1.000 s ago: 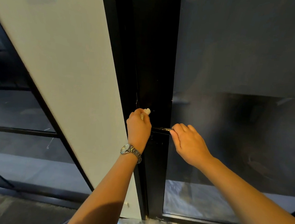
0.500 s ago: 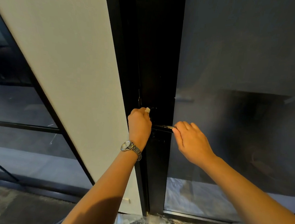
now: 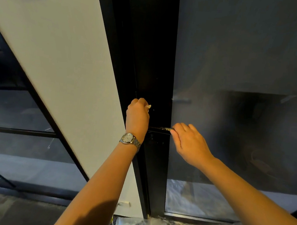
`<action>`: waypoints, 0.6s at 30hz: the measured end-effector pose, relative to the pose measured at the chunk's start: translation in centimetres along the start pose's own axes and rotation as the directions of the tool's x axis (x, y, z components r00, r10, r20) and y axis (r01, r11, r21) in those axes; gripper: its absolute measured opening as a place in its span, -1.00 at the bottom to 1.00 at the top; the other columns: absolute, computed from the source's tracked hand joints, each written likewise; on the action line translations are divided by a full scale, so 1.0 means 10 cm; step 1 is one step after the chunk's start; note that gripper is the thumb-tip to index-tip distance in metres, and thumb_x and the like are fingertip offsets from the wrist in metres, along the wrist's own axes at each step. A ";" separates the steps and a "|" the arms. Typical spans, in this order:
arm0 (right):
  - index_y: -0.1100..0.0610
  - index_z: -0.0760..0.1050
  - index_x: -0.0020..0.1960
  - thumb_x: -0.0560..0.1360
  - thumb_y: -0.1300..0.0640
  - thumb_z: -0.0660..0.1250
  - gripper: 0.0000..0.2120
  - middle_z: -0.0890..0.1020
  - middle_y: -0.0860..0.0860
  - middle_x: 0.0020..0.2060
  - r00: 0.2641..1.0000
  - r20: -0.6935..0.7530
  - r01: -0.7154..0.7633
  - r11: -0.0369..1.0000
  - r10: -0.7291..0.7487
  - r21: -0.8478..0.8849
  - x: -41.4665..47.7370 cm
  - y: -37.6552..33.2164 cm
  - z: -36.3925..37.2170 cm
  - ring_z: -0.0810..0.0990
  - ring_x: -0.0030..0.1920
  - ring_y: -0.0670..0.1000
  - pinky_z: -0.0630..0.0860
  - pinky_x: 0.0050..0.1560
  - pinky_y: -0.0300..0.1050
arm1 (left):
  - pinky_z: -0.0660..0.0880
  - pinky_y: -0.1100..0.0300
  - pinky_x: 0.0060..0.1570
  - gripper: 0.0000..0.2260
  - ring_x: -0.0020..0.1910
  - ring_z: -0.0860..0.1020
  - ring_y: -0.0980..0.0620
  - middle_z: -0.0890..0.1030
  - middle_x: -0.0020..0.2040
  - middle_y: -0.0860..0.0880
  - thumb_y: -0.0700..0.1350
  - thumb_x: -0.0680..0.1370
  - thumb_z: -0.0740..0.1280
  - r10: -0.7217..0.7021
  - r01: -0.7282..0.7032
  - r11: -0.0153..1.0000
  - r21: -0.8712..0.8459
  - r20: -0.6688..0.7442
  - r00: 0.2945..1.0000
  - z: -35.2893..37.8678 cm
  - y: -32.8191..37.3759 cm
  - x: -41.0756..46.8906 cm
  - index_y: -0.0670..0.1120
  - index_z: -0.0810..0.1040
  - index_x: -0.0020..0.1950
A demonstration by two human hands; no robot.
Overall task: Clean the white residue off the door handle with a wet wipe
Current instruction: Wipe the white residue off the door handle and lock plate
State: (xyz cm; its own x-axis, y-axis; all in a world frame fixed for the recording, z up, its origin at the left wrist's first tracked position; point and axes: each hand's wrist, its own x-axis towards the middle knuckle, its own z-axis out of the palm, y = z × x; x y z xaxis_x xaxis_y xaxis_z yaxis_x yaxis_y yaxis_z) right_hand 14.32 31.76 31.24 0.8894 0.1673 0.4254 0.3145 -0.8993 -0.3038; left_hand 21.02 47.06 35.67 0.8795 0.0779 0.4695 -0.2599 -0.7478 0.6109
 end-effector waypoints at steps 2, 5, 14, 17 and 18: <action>0.14 0.44 0.05 0.62 0.01 0.01 -0.71 0.51 0.00 -0.12 1.000 -0.001 -0.003 1.000 0.003 -0.001 0.00 0.00 0.00 0.31 -0.17 -0.05 0.26 -0.22 -0.24 | 0.56 0.05 -0.04 -0.82 -0.05 0.57 -0.20 0.53 0.08 -0.26 -0.25 0.56 0.24 0.007 -0.007 1.000 0.030 -0.010 1.000 0.01 0.00 0.00 -0.29 0.52 0.10; 0.14 0.44 0.06 0.62 0.01 0.01 -0.72 0.51 0.00 -0.11 1.000 0.003 -0.005 1.000 0.005 0.007 -0.01 -0.01 0.00 0.31 -0.16 -0.06 0.26 -0.22 -0.24 | 0.57 -0.05 -0.08 -0.85 -0.09 0.56 -0.24 0.51 0.04 -0.28 -0.30 0.56 0.21 0.002 -0.001 0.998 0.069 -0.012 1.000 0.01 -0.06 -0.02 -0.30 0.51 0.07; 0.13 0.43 0.07 0.62 0.00 -0.01 -0.71 0.52 0.00 -0.09 1.000 0.006 -0.022 1.000 0.022 -0.019 0.00 -0.01 0.01 0.31 -0.15 -0.06 0.26 -0.20 -0.24 | 0.56 -0.08 -0.12 -0.84 -0.16 0.57 -0.22 0.56 -0.06 -0.28 -0.33 0.55 0.15 0.114 -0.116 0.990 0.076 0.032 0.993 -0.03 -0.20 -0.01 -0.28 0.50 0.04; 0.12 0.43 0.07 0.61 0.00 -0.01 -0.70 0.52 -0.01 -0.09 1.000 0.006 -0.027 0.999 0.027 -0.032 0.00 -0.02 0.01 0.31 -0.14 -0.07 0.27 -0.21 -0.24 | 0.55 0.02 -0.15 -0.83 -0.18 0.57 -0.20 0.57 -0.06 -0.27 -0.29 0.57 0.17 0.119 -0.118 0.992 0.039 -0.012 0.993 -0.02 -0.21 -0.04 -0.29 0.51 0.05; 0.12 0.43 0.07 0.61 0.01 -0.01 -0.71 0.52 -0.01 -0.09 1.000 0.004 -0.026 0.999 0.027 -0.034 0.00 -0.02 0.01 0.31 -0.14 -0.07 0.27 -0.22 -0.24 | 0.54 0.07 -0.19 -0.83 -0.19 0.57 -0.18 0.58 -0.07 -0.26 -0.29 0.56 0.17 0.091 -0.091 0.996 0.006 -0.041 0.995 0.00 -0.22 -0.06 -0.29 0.53 0.03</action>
State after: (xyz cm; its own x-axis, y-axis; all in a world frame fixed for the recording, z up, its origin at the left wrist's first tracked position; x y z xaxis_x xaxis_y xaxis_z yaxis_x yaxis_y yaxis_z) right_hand 14.35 32.00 31.20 0.8988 0.1449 0.4137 0.2794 -0.9167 -0.2858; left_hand 21.05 48.64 34.00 0.8349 0.0364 0.5492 -0.3365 -0.7558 0.5617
